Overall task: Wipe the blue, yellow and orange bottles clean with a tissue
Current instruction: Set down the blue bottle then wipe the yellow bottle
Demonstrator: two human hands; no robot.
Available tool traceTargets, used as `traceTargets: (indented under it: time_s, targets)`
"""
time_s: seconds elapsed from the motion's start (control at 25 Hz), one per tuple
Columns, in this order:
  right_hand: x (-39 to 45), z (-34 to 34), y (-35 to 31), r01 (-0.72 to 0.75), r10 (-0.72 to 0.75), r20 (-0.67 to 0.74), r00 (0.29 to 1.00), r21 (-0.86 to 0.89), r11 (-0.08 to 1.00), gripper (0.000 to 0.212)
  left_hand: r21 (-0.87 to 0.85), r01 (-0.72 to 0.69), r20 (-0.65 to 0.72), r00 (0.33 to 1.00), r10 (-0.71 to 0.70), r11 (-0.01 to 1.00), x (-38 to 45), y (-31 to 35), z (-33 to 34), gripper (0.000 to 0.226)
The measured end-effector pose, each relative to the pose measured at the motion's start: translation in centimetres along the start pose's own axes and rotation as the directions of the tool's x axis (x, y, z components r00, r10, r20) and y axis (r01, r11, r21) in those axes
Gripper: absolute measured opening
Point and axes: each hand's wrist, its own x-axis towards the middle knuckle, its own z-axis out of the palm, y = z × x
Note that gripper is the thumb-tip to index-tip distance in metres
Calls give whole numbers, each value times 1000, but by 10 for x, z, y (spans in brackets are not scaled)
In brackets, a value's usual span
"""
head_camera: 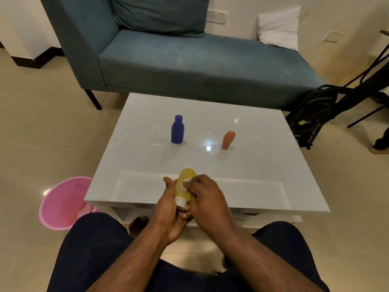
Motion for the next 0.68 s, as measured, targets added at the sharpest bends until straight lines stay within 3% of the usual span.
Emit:
traceTargets:
  time_s: [0.12, 0.28, 0.48, 0.6, 0.68]
  targets:
    - [-8, -2, 0, 66, -65, 36, 997, -8, 998, 36, -26, 29, -12, 999, -30, 999, 1, -1, -2, 76]
    - [33, -8, 18, -88, 86, -71, 994, -25, 996, 30, 6, 57, -26, 998, -56, 998, -1, -3, 1, 69]
    - [25, -5, 8, 46, -40, 42, 998, -146, 988, 35, 32, 37, -17, 999, -37, 999, -2, -2, 1, 69]
    - [44, -12, 22, -83, 81, -19, 997, -110, 990, 35, 64, 41, -33, 999, -39, 997, -4, -1, 2, 62]
    - [40, -9, 17, -65, 62, -30, 998, -116, 991, 34, 66, 48, -34, 998, -46, 997, -4, -1, 3, 63]
